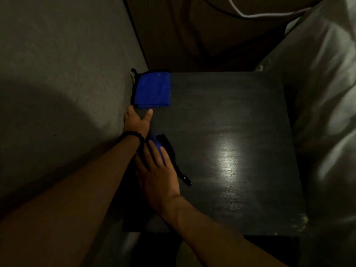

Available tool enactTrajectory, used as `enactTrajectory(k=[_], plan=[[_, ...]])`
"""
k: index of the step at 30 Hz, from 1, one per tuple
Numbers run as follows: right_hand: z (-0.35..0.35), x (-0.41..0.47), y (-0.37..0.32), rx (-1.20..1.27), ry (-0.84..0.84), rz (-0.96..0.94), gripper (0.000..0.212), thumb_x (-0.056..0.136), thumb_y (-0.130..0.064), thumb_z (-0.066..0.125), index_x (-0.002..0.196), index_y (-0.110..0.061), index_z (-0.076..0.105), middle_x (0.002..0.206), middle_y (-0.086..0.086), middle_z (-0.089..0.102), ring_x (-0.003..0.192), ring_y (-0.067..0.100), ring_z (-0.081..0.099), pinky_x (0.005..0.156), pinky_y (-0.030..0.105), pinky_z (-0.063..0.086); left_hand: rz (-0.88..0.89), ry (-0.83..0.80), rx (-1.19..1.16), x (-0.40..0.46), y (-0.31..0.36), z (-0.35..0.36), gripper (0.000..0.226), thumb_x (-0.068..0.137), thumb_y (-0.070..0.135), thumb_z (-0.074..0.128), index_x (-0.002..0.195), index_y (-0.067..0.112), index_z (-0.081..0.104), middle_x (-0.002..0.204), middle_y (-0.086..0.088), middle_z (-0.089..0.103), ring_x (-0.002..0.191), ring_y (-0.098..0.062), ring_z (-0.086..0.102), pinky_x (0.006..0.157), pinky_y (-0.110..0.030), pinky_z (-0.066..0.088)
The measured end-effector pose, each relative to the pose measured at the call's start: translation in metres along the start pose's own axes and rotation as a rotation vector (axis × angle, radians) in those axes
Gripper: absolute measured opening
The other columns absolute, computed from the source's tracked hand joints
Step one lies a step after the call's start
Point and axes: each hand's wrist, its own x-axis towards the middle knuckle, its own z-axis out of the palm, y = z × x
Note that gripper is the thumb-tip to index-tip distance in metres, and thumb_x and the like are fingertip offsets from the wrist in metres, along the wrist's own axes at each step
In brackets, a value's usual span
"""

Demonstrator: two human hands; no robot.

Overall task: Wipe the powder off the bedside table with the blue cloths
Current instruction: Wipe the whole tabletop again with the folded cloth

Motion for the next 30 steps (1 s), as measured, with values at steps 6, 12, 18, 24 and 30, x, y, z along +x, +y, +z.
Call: enactTrajectory(k=[6, 12, 18, 24, 30], plan=[[-0.004, -0.019, 0.006, -0.016, 0.007, -0.11, 0.057, 0.106, -0.042, 0.024, 0.16, -0.027, 0.024, 0.168, 0.004, 0.022, 0.157, 0.027, 0.007, 0.123, 0.046, -0.007, -0.023, -0.018, -0.082, 0.0, 0.0, -0.002, 0.072, 0.091, 0.044, 0.061, 0.147, 0.015, 0.026, 0.15, -0.012, 0.037, 0.132, -0.031, 0.041, 0.111, -0.045, 0.034], [-0.011, -0.05, 0.034, 0.072, 0.05, -0.236, 0.055, 0.104, -0.039, 0.035, 0.158, -0.027, 0.034, 0.168, 0.004, 0.023, 0.155, 0.025, 0.017, 0.126, 0.042, 0.006, -0.013, 0.065, -0.06, -0.005, 0.0, 0.002, 0.071, 0.089, 0.045, 0.062, 0.145, 0.015, 0.031, 0.148, -0.013, 0.04, 0.13, -0.031, 0.043, 0.109, -0.044, 0.036], [-0.015, -0.07, 0.067, 0.007, -0.022, -0.244, 0.059, 0.103, -0.043, 0.034, 0.16, -0.031, 0.026, 0.17, 0.004, 0.011, 0.157, 0.023, 0.007, 0.127, 0.042, 0.003, 0.007, 0.126, 0.017, -0.008, 0.001, 0.003, 0.071, 0.087, 0.047, 0.064, 0.139, 0.009, 0.036, 0.142, -0.019, 0.04, 0.125, -0.034, 0.045, 0.102, -0.044, 0.039], [-0.016, -0.097, 0.103, -0.047, -0.05, -0.199, 0.061, 0.105, -0.041, 0.033, 0.162, -0.029, 0.018, 0.171, 0.006, 0.009, 0.158, 0.023, 0.002, 0.125, 0.043, 0.003, -0.018, 0.268, 0.049, -0.017, 0.006, 0.008, 0.064, 0.083, 0.047, 0.068, 0.131, 0.013, 0.044, 0.135, -0.015, 0.046, 0.12, -0.033, 0.049, 0.101, -0.053, 0.041], [-0.02, -0.118, 0.133, -0.052, -0.037, -0.147, 0.06, 0.105, -0.042, 0.03, 0.162, -0.029, 0.018, 0.171, 0.005, 0.011, 0.157, 0.022, 0.006, 0.125, 0.043, 0.008, -0.059, 0.259, 0.012, -0.016, 0.009, 0.007, 0.062, 0.083, 0.045, 0.07, 0.131, 0.016, 0.045, 0.135, -0.013, 0.05, 0.121, -0.03, 0.049, 0.102, -0.053, 0.041]])
